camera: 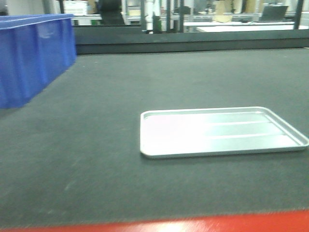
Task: Grab orange capacitor from left shelf to right conveyor
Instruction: 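Approach the silver tray on the conveyor holding the cylinder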
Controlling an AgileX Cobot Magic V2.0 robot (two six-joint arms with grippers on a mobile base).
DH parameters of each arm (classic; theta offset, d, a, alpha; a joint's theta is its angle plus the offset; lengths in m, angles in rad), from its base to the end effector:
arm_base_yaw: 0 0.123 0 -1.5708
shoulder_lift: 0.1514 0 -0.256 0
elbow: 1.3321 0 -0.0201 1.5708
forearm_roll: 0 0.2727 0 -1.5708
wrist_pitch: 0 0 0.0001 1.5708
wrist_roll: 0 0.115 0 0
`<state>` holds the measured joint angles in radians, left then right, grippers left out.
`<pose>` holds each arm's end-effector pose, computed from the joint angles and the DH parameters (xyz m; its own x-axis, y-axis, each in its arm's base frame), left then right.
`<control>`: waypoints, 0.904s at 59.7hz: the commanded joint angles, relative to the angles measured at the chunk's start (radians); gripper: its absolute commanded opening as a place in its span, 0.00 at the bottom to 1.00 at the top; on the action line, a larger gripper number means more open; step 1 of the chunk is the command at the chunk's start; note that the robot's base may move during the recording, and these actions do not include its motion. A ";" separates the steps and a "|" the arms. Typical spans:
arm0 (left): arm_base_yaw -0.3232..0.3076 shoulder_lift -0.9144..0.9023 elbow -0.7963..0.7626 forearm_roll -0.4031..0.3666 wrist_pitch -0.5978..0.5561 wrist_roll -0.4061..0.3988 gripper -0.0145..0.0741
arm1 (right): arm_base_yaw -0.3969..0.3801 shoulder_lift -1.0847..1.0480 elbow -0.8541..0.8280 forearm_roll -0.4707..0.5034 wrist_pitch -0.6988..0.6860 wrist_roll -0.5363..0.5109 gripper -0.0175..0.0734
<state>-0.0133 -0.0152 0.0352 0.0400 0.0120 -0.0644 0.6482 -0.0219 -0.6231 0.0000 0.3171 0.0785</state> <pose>0.1319 -0.0017 0.2024 0.0549 -0.0251 -0.9982 0.0142 0.9996 -0.0244 0.0325 0.0246 0.3996 0.2732 0.3053 -0.9122 -0.6271 0.7756 0.0718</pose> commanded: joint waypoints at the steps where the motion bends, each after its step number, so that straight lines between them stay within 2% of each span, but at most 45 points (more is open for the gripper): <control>1: -0.002 -0.007 0.022 -0.002 -0.091 -0.006 0.02 | -0.005 -0.002 -0.021 -0.011 -0.095 -0.006 0.25; 16: -0.002 -0.007 0.022 -0.002 -0.091 -0.006 0.02 | -0.005 -0.002 -0.021 -0.008 -0.244 -0.006 0.25; 28: -0.002 -0.007 0.022 -0.002 -0.091 -0.006 0.02 | -0.005 0.083 -0.021 -0.036 -0.251 -0.006 0.25; 40: -0.002 -0.007 0.022 -0.002 -0.091 -0.006 0.02 | -0.005 0.389 -0.021 -0.063 -0.304 -0.006 0.25; 54: -0.002 -0.007 0.022 -0.002 -0.091 -0.006 0.02 | -0.007 0.829 -0.021 -0.063 -0.483 -0.006 0.25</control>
<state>-0.0133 -0.0152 0.0352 0.0400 0.0120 -0.0644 0.6482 0.6804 -0.6215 -0.0499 -0.0058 0.0785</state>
